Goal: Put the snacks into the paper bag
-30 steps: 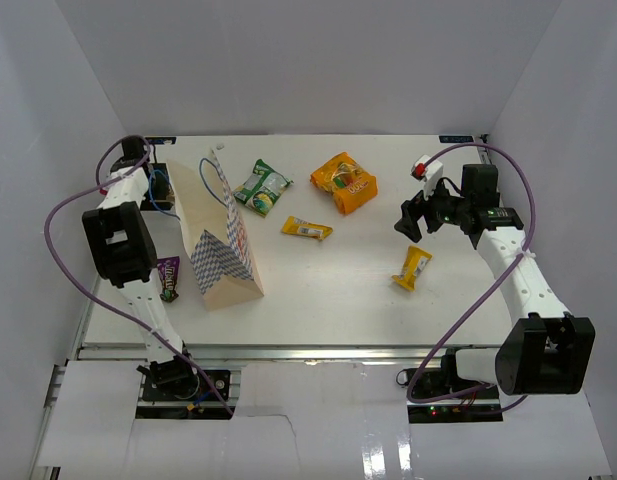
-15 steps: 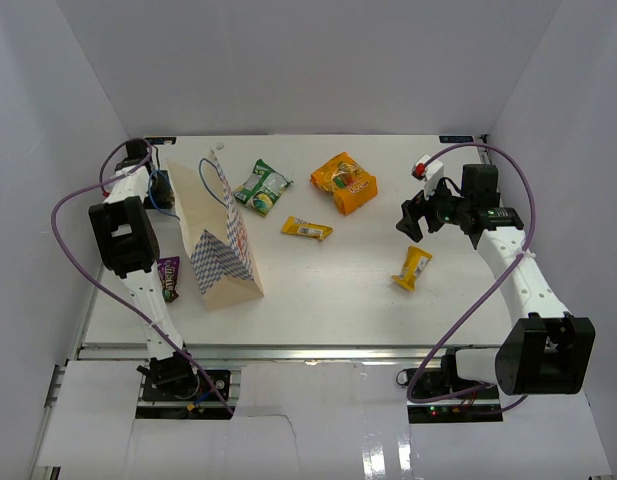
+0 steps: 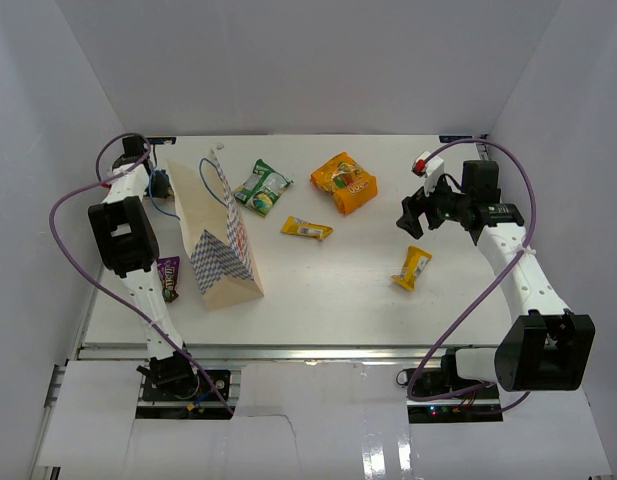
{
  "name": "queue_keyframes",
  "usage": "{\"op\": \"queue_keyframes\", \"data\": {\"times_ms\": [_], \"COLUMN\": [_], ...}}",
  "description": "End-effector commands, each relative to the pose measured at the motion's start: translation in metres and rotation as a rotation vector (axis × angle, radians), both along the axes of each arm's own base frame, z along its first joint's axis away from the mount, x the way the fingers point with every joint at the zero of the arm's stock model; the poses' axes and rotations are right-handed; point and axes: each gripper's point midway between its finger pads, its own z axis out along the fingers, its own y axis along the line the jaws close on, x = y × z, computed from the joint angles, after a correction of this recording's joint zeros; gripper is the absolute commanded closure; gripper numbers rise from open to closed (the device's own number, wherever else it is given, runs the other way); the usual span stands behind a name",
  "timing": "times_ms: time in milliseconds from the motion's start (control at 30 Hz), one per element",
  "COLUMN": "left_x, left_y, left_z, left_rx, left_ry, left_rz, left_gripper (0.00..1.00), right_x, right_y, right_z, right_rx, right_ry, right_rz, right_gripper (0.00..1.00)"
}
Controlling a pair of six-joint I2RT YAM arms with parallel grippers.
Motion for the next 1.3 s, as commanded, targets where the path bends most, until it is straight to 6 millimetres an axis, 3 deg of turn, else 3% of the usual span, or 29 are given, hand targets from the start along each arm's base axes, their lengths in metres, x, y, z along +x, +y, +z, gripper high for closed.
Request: {"op": "queue_keyframes", "data": {"times_ms": [0,33,100,133,233,267,333,367,467,500,567,633,667,700,767,800,933,1033,1267], "left_x": [0.031,0.033,0.035,0.028,0.017,0.009,0.0,-0.01,-0.024,-0.038,-0.066,-0.087,-0.114,-0.123,-0.145,-0.165,-0.202,-0.213,-0.216], "left_y": [0.016,0.015,0.013,0.014,0.013,0.01,0.006,0.001,-0.017,-0.032,-0.051,-0.063,-0.073,-0.079,-0.091,-0.103,-0.12,-0.13,-0.148], "left_z": [0.117,0.149,0.183,0.212,0.249,0.273,0.298,0.322,0.366,0.391,0.421,0.435,0.459,0.448,0.449,0.447,0.431,0.407,0.381], "left_rx": [0.176,0.23,0.306,0.352,0.454,0.497,0.535,0.567,0.627,0.666,0.722,0.746,0.78,0.773,0.778,0.769,0.764,0.737,0.681], "left_ry": [-0.229,-0.28,-0.342,-0.381,-0.426,-0.462,-0.502,-0.543,-0.634,-0.683,-0.741,-0.775,-0.83,-0.819,-0.839,-0.864,-0.864,-0.824,-0.795], "left_rz": [-0.115,-0.162,-0.205,-0.208,-0.258,-0.277,-0.299,-0.32,-0.371,-0.411,-0.457,-0.485,-0.5,-0.526,-0.557,-0.602,-0.676,-0.731,-0.827], "left_gripper": [0.77,0.79,0.8,0.8,0.8,0.81,0.81,0.82,0.82,0.82,0.82,0.82,0.82,0.82,0.82,0.82,0.82,0.82,0.83], "right_x": [0.008,0.008,0.006,0.006,0.003,0.002,0.0,0.0,-0.002,-0.002,-0.003,-0.004,-0.005,-0.005,-0.006,-0.006,-0.006,-0.007,-0.01], "right_y": [0.004,0.004,0.004,0.005,0.007,0.007,0.008,0.009,0.009,0.01,0.01,0.01,0.01,0.011,0.012,0.013,0.016,0.019,0.023], "right_z": [0.022,0.022,0.022,0.022,0.024,0.025,0.026,0.028,0.031,0.033,0.035,0.035,0.035,0.035,0.036,0.036,0.036,0.037,0.035], "right_rx": [0.021,0.023,0.023,0.023,0.031,0.031,0.03,0.028,0.024,0.022,0.016,0.012,0.01,0.009,0.007,0.007,0.009,0.016,0.028], "right_ry": [-0.051,-0.051,-0.049,-0.051,-0.053,-0.055,-0.059,-0.065,-0.076,-0.085,-0.094,-0.096,-0.097,-0.098,-0.103,-0.102,-0.103,-0.102,-0.095], "right_rz": [0.02,0.021,0.025,0.029,0.038,0.04,0.044,0.045,0.048,0.049,0.05,0.052,0.051,0.054,0.055,0.058,0.069,0.08,0.091], "right_gripper": [0.1,0.1,0.1,0.1,0.1,0.1,0.1,0.1,0.1,0.1,0.1,0.1,0.1,0.1,0.1,0.1,0.1,0.1,0.1]}}
